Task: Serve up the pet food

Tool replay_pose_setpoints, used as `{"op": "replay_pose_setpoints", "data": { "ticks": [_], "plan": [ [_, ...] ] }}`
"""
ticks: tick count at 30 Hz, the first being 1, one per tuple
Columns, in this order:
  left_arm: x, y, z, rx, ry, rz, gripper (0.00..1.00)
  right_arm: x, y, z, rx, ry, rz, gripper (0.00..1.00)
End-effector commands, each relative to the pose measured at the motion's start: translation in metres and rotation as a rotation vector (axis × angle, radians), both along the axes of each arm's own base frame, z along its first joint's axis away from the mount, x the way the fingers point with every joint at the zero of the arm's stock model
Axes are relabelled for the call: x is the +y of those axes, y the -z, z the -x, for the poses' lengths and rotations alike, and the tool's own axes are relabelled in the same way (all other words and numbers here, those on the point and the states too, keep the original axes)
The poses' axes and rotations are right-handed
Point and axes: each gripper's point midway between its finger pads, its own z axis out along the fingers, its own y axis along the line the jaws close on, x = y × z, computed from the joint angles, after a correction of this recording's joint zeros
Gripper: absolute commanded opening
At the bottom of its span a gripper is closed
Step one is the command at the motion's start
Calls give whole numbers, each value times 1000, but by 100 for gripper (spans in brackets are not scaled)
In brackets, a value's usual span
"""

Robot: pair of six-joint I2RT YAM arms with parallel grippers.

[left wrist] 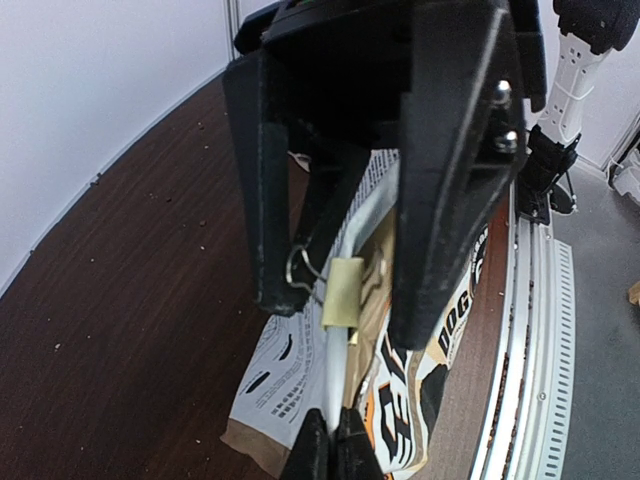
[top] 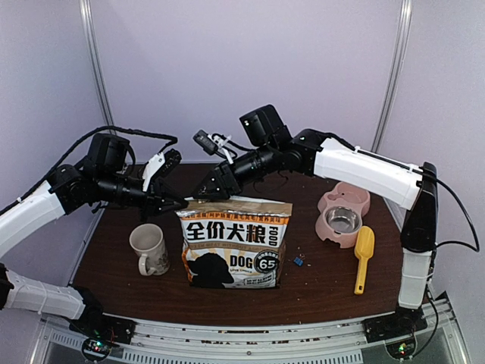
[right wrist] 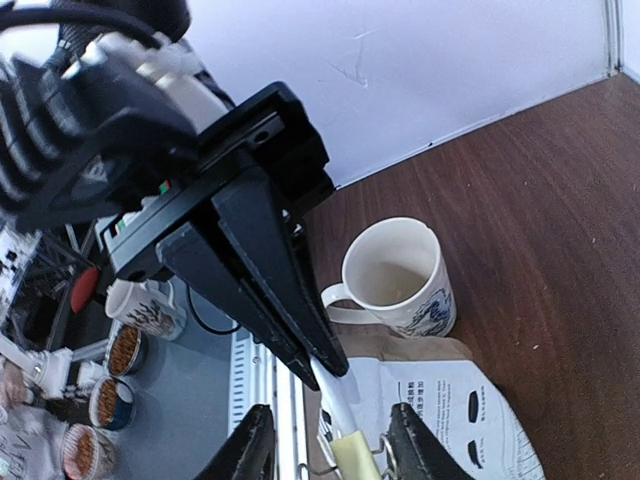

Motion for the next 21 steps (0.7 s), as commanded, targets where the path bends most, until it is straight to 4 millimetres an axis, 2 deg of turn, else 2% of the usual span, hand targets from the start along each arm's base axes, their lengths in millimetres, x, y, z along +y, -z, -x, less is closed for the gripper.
{"op": "replay_pose_setpoints", "data": {
  "ticks": [1,7,10,16,18,21],
  "plan": [
    [-3,-7,0,-14,22,31,0,3,-15,-3,-9,-17,-51,36],
    [-4,-8,0,-14,22,31,0,2,-13,-5,-11,-13,-47,22],
    [-3,-8,0,-15,20,30,0,1,-20,-7,-21,4,-64,16],
    [-3,-7,-1,-18,14,28,0,-15,-65,-18,-93,99,-150,14],
    [-3,-6,-2,-14,14,25,0,-27,-78,-24,-113,148,-167,15],
    [-2,-7,-2,-21,7,24,0,-56,-90,-36,-149,265,-163,15]
  ]
}}
